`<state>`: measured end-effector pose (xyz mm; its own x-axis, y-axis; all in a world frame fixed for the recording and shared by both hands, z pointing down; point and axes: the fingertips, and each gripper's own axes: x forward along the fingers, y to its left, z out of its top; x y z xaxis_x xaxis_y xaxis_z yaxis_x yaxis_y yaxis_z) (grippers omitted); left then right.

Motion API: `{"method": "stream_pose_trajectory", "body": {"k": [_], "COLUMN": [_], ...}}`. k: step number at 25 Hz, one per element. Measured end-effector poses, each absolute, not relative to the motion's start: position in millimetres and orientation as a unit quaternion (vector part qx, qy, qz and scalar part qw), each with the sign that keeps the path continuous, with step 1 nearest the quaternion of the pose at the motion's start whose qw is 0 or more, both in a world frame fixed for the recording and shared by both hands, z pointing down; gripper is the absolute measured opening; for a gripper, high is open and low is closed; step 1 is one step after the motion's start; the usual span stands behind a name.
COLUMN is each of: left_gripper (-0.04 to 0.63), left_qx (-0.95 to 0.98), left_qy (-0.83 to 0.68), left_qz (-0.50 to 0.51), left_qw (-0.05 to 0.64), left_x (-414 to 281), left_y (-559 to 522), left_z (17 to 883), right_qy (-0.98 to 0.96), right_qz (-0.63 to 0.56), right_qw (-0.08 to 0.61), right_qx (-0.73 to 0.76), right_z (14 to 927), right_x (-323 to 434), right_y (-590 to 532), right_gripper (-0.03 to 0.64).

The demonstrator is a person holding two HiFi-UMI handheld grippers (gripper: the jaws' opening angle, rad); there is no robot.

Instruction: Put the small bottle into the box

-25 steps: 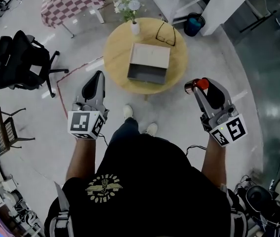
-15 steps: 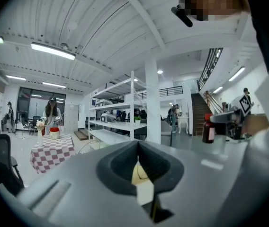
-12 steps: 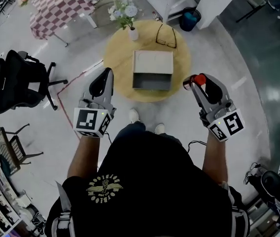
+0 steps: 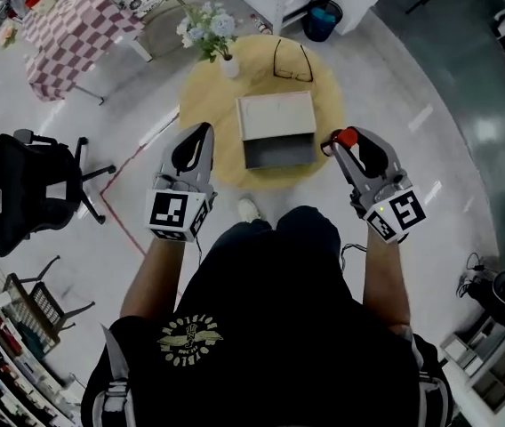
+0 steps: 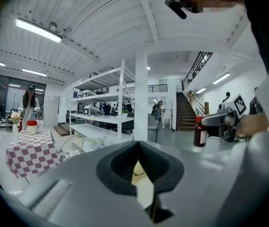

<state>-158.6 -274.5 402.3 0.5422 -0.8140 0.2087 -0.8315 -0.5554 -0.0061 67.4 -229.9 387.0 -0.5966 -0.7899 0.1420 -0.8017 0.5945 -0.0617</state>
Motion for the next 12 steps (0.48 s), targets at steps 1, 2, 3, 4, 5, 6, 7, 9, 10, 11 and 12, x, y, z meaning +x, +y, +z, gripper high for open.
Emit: {"method": "stream_pose_trajectory", "body": {"k": [1, 2, 3, 4, 5, 6, 7, 9, 10, 11, 12], "left_gripper": [0.0, 0.0, 0.0, 0.0, 0.0, 0.0, 0.0, 0.0, 0.0, 0.0, 0.0], "left_qx": [0.878, 0.88, 0.881, 0.882, 0.883, 0.884, 0.885, 0.884, 0.883, 0.882, 0.881], "left_qy": [-0.466, -0.463, -0.46, -0.457, -0.454, -0.452, -0.45, -0.451, -0.452, -0.453, -0.453], "left_qz": [0.095, 0.096, 0.097, 0.099, 0.101, 0.103, 0.105, 0.109, 0.111, 0.113, 0.115], "left_qw": [0.048, 0.051, 0.054, 0.056, 0.059, 0.06, 0.062, 0.065, 0.068, 0.071, 0.074], "left_x": [-158, -158, -157, -155, -152, -149, -146, -140, -138, -136, -134], "left_y": [-279, -283, -286, -289, -293, -297, -300, -306, -309, -311, -312], "left_z": [406, 409, 413, 417, 422, 427, 432, 443, 448, 453, 457], "right_qy": [-0.89, -0.889, -0.89, -0.89, -0.892, -0.893, -0.895, -0.898, -0.9, -0.903, -0.906], "right_qz": [0.062, 0.065, 0.066, 0.066, 0.064, 0.061, 0.059, 0.054, 0.049, 0.042, 0.036], "right_qw": [0.053, 0.057, 0.063, 0.069, 0.076, 0.082, 0.086, 0.092, 0.097, 0.104, 0.115], "right_qx": [0.449, 0.449, 0.448, 0.445, 0.442, 0.438, 0.434, 0.426, 0.421, 0.415, 0.407], "right_z": [392, 397, 402, 407, 412, 417, 423, 439, 449, 462, 478], "right_x": [65, 63, 60, 57, 54, 52, 50, 47, 45, 43, 41], "right_y": [-231, -231, -231, -231, -233, -235, -238, -242, -245, -246, -248], "right_gripper": [0.15, 0.15, 0.15, 0.15, 0.15, 0.15, 0.15, 0.15, 0.15, 0.15, 0.15]}}
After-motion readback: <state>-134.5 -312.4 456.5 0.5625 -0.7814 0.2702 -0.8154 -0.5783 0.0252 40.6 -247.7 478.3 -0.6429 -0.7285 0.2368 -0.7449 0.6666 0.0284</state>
